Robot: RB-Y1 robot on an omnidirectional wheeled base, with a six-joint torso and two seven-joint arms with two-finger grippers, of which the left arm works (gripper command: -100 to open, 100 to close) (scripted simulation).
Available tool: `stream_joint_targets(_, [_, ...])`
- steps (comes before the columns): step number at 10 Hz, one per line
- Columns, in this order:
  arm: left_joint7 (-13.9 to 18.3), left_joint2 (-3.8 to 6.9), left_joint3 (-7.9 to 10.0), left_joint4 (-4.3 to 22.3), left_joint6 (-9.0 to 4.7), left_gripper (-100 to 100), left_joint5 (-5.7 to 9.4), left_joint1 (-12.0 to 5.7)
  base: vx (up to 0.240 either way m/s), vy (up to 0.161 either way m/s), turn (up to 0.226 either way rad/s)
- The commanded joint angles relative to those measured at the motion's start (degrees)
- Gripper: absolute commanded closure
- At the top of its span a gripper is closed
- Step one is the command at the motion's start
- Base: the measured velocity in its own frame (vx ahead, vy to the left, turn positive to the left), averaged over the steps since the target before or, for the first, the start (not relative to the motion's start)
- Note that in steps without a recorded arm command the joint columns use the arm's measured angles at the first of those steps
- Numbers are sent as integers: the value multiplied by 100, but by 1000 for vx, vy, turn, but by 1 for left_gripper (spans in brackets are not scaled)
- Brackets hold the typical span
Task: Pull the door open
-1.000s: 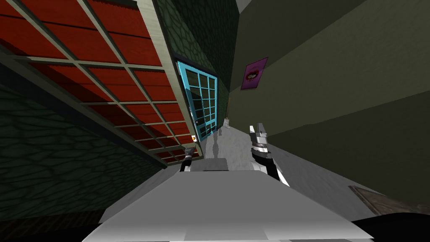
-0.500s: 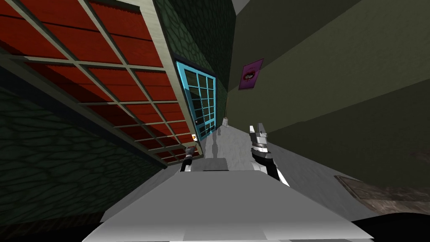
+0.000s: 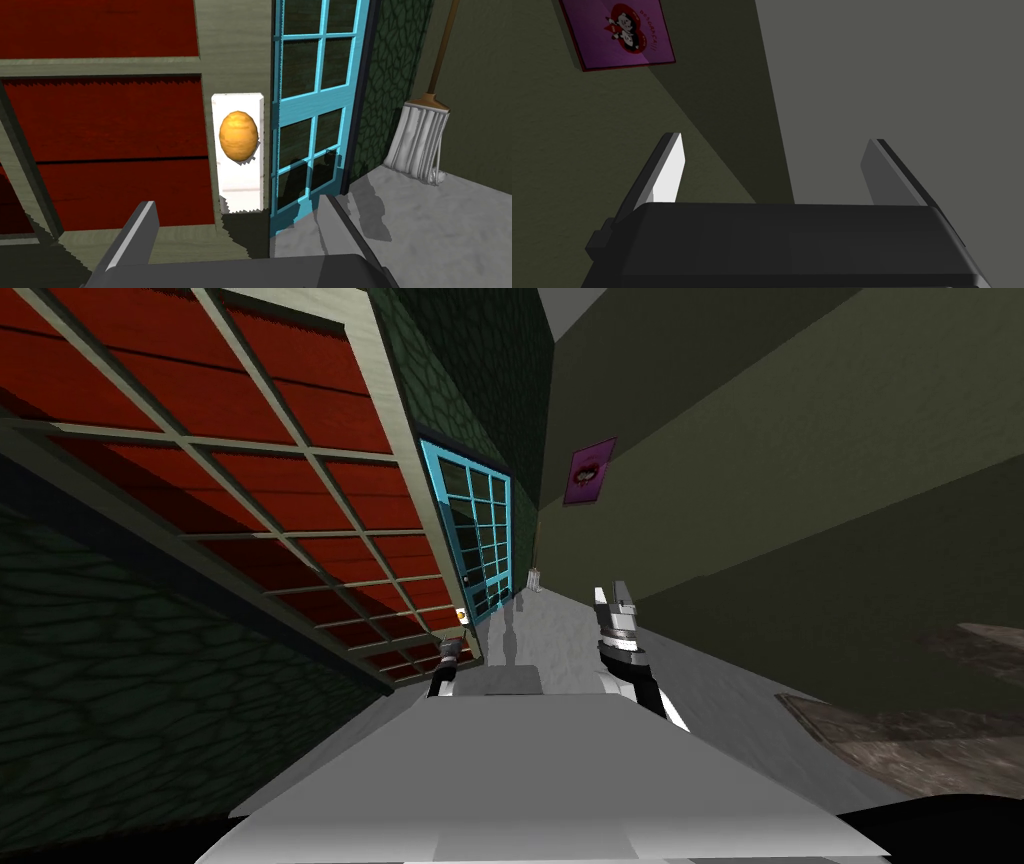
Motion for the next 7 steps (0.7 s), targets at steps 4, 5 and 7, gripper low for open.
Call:
stream_joint_targets(4, [257,267,101,41,-90,-100,85,132,231,-17,-102])
stream_joint_targets(5, [257,267,101,41,-90,-100,85,132,29,20,16])
stream_joint_targets(7, [439,461,171,112,-171,-100,144,215,161,38,-145])
